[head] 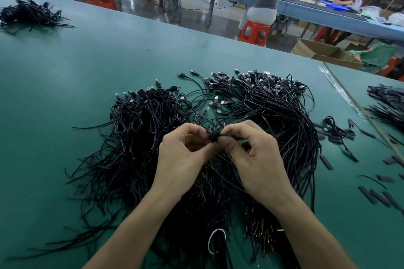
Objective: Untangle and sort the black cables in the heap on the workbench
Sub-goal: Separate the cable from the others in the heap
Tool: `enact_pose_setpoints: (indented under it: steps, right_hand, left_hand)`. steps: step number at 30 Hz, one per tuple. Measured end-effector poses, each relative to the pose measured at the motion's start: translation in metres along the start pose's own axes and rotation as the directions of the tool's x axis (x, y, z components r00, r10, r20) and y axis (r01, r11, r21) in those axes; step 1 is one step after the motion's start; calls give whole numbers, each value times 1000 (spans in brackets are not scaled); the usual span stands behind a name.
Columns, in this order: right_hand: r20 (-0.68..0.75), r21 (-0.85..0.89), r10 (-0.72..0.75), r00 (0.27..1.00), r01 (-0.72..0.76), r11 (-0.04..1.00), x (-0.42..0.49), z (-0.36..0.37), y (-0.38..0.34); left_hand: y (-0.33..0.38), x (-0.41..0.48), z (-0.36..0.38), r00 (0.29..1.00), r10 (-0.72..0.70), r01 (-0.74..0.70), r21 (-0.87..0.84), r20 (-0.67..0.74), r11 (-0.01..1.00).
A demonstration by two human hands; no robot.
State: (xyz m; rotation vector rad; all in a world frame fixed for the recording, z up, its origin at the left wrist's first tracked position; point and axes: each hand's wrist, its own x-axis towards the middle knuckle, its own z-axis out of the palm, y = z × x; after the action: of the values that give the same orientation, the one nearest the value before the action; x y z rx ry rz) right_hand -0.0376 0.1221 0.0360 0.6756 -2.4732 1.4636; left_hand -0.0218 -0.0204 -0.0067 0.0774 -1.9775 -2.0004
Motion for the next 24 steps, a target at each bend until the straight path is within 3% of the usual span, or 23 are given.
enact_pose_setpoints:
  steps: [2,4,6,7,12,16,19,24]
  right_hand:
    - [19,37,41,999,-41,998,0,1,1]
    - [41,30,68,997,-69,997,0,1,3]
    - [79,14,92,993,-93,996,-2,2,6]
    - [96,11,97,991,-99,995,-4,3,7]
    - [55,-57,94,994,-91,994,-2,0,12]
    - [-66,-83,47,997,-52,995,1,-5,9]
    - [-119,-86,-4,993,-6,996,0,-3,6]
    - [-138,23,1,990,3,1000,-6,9,4]
  left_hand:
    - [6,2,0,996,-70,80,-235,49,969]
    - [11,3,-3,981,-131,184,-486,141,854]
    - [17,4,-6,975,-114,208,-598,191,774]
    - [19,5,-7,977,-87,188,-597,195,780]
    - [21,-3,-3,978,117,-53,-337,173,940]
    - [10,-4,0,979,191,-198,98,72,975]
    - [4,-3,3,988,151,-142,242,-22,960]
    - [2,-3,2,997,-50,43,107,61,993]
